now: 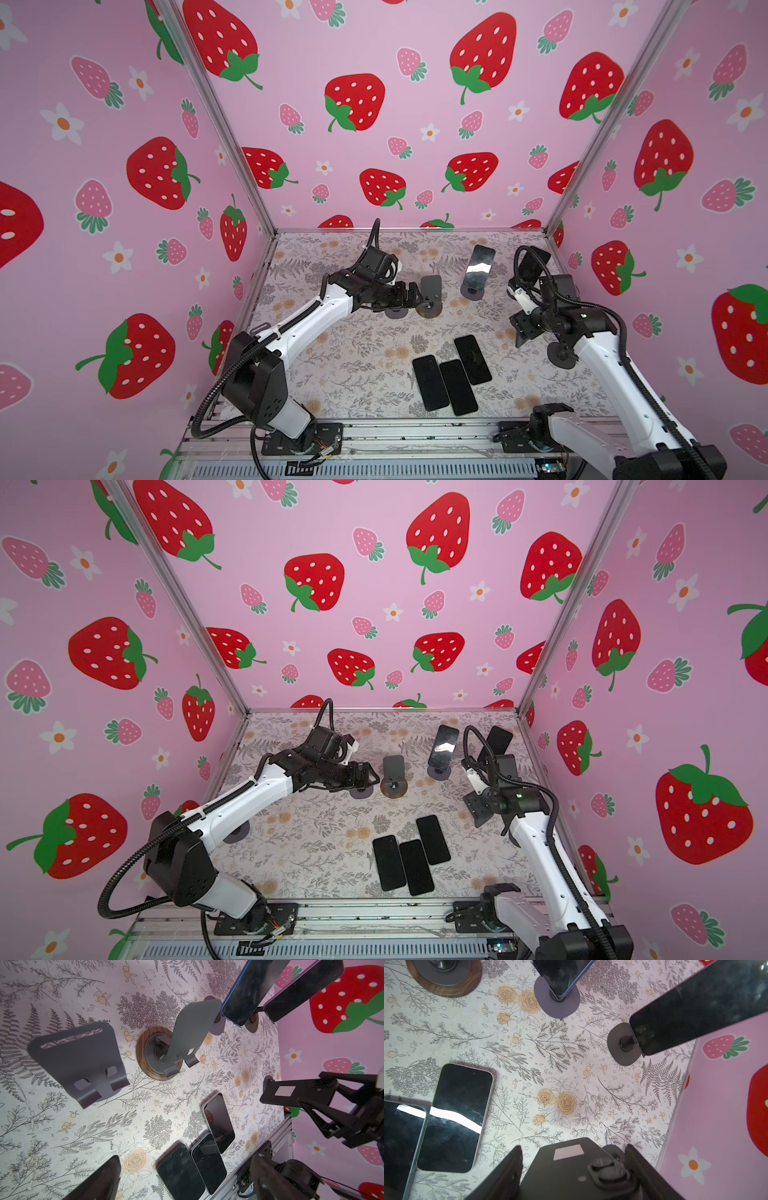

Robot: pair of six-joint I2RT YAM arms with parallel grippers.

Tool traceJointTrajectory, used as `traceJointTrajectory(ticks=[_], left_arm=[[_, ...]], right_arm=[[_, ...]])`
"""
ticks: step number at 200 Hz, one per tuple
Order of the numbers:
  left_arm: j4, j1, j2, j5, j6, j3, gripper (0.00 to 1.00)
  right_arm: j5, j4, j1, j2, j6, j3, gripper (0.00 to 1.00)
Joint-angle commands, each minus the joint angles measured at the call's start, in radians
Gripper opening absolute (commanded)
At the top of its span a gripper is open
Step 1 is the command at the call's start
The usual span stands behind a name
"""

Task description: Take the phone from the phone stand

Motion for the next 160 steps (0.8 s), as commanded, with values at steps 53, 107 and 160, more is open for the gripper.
traceJointTrajectory(ticks=[53, 107, 160], left_arm=[[0.035, 0.025, -0.029, -0.017, -0.022, 0.006, 0.99], [0.032, 0.043, -0.028, -0.012, -0.015, 0.005, 0.99], [0.032, 0.063, -0.041, -0.003, -0.009, -0.016, 0.99]], right_arm=[[-0.049, 0.018, 0.086, 0.113, -0.033, 0.031, 0.65], [-0.073, 0.023, 0.125, 0.211, -0.037, 0.038, 0.65], [-0.108, 0.074, 0.143, 0.303, -0.014, 0.042, 0.64]])
